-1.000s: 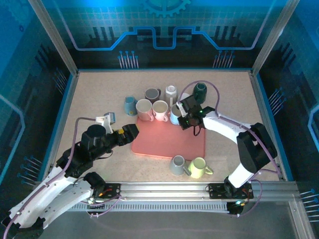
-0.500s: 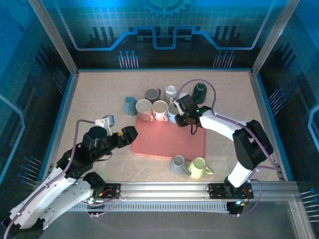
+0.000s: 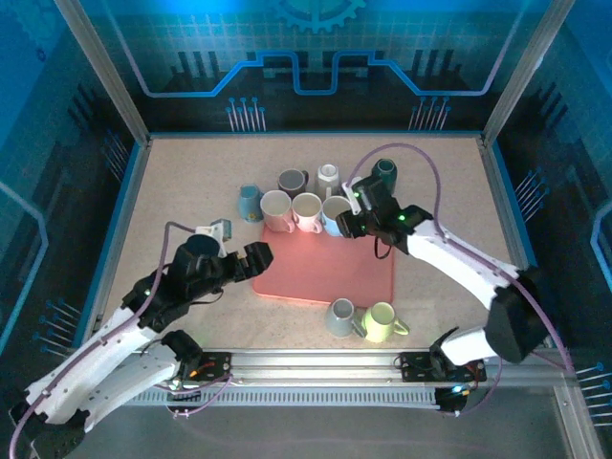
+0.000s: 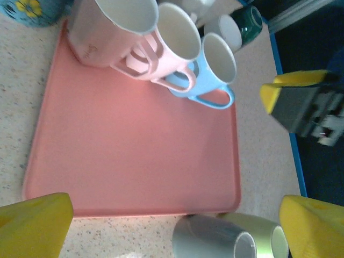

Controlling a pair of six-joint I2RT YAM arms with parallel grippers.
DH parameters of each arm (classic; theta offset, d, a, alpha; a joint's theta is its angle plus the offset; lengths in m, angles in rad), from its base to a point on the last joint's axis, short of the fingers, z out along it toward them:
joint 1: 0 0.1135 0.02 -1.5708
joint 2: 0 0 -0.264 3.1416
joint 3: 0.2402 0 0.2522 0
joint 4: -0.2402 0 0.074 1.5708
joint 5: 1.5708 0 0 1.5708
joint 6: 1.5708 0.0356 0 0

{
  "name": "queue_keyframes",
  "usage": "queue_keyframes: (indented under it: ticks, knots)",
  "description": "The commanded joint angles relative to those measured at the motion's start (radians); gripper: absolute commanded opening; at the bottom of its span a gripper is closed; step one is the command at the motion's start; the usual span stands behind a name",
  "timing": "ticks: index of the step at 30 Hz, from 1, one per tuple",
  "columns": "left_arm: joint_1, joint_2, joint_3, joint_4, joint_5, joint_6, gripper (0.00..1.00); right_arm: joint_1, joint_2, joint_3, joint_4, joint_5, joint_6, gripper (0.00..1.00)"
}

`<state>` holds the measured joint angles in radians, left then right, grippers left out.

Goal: Turn the mug right side up

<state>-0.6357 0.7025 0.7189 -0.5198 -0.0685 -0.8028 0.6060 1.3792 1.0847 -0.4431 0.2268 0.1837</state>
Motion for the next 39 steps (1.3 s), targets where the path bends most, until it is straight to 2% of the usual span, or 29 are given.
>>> queue_keyframes:
  ticks: [1, 4, 6, 11, 16, 18, 20, 26, 29, 33, 35, 39]
  knots:
    - [-0.001, 0.072, 0.080, -0.007, 0.133, 0.052, 0.99, 0.029, -0.090, 0.026, -0.165, -0.037, 0.051, 0.54]
    - [-0.012, 0.147, 0.122, -0.020, 0.207, 0.056, 0.98, 0.056, -0.141, 0.053, -0.294, -0.036, 0.048, 0.54]
    - [-0.040, 0.193, 0.150, -0.044, 0.210, 0.054, 0.99, 0.080, -0.194, 0.038, -0.336, 0.011, 0.046, 0.54]
    - [-0.137, 0.349, 0.265, -0.107, 0.220, -0.010, 0.99, 0.081, -0.308, 0.052, -0.464, -0.038, 0.137, 0.51]
    - [-0.228, 0.474, 0.367, -0.150, 0.187, -0.155, 0.99, 0.085, -0.418, 0.054, -0.551, -0.068, 0.165, 0.54]
    - [-0.265, 0.538, 0.427, -0.198, 0.200, -0.219, 0.99, 0.081, -0.482, 0.055, -0.566, -0.085, 0.185, 0.58]
    - [-0.308, 0.601, 0.498, -0.292, 0.183, -0.302, 0.99, 0.079, -0.529, 0.063, -0.597, -0.082, 0.215, 0.61]
    - [-0.399, 0.836, 0.762, -0.629, 0.174, -0.598, 0.99, 0.078, -0.630, 0.090, -0.705, -0.054, 0.304, 0.61]
    - [-0.444, 0.901, 0.818, -0.663, 0.185, -0.730, 0.99, 0.078, -0.688, 0.086, -0.720, -0.065, 0.323, 0.61]
    - [-0.459, 0.958, 0.890, -0.752, 0.163, -0.884, 0.99, 0.078, -0.730, 0.105, -0.734, -0.092, 0.349, 0.60]
    - [-0.467, 0.980, 0.916, -0.749, 0.137, -0.932, 0.99, 0.078, -0.738, 0.115, -0.738, -0.108, 0.337, 0.60]
    - [-0.475, 1.053, 0.932, -0.712, 0.142, -0.999, 0.99, 0.078, -0.758, 0.136, -0.786, -0.064, 0.315, 0.60]
